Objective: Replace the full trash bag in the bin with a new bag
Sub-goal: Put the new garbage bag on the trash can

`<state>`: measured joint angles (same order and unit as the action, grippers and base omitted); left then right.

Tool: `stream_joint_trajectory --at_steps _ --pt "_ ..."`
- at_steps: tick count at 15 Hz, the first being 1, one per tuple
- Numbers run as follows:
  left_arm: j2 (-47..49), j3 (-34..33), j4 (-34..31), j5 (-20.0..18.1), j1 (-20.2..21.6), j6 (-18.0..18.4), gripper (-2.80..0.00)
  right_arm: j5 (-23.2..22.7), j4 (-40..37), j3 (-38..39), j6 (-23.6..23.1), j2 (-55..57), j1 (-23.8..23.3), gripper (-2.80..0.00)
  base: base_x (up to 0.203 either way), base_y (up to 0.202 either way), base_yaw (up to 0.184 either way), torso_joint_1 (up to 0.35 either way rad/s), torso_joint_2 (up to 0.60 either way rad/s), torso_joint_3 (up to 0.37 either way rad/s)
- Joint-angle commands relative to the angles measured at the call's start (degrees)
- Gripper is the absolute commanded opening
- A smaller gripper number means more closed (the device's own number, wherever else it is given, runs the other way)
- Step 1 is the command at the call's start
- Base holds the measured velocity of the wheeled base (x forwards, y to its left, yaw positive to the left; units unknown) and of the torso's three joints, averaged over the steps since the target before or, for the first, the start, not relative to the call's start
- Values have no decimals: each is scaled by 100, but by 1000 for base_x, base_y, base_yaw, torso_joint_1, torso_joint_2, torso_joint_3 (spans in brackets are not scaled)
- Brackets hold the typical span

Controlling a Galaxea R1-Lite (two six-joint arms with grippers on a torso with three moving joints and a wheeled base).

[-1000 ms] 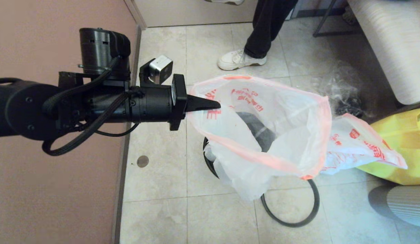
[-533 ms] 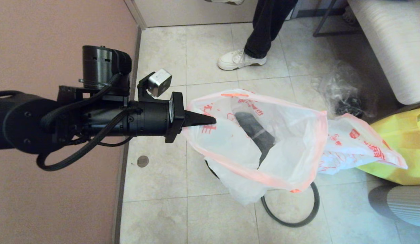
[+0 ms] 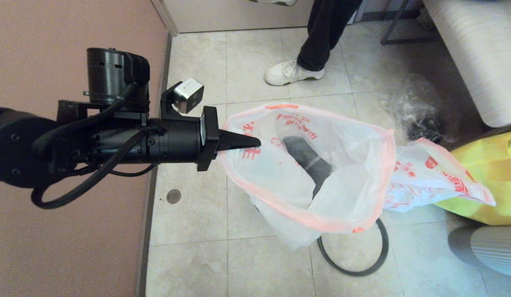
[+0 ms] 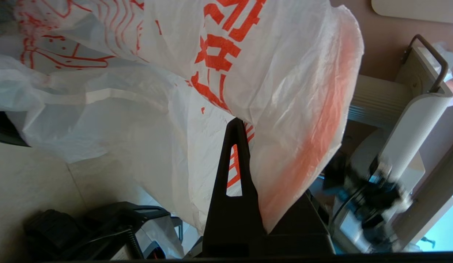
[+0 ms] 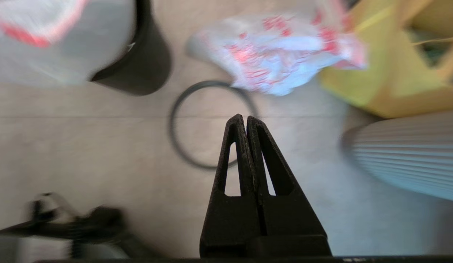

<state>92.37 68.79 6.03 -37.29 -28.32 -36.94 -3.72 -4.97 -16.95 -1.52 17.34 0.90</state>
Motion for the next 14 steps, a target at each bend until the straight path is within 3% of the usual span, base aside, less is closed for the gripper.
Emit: stream_joint_trajectory --at_steps 1,4,7,10,11,14 --pt "4 31 7 13 -62 -24 -280 -136 34 -461 127 1619 29 -280 0 0 0 0 0 0" --pt "27 47 3 108 -130 -24 -280 -367 649 -863 471 3502 462 -280 0 0 0 0 0 0" --pt "-1 47 3 117 -130 -24 -280 -415 1261 -1441 1203 4899 1380 -280 0 0 0 0 0 0" --pt "2 48 3 182 -138 -6 -280 -375 2123 -1928 1810 6118 1921 -280 0 0 0 0 0 0" --pt "9 55 3 229 -138 -6 -280 -332 2554 -1999 1916 6408 2036 0 0 0 0 0 0 0" --pt "-26 47 3 240 -121 -6 -280 -293 3197 -2264 2412 6692 2394 0 0 0 0 0 0 0"
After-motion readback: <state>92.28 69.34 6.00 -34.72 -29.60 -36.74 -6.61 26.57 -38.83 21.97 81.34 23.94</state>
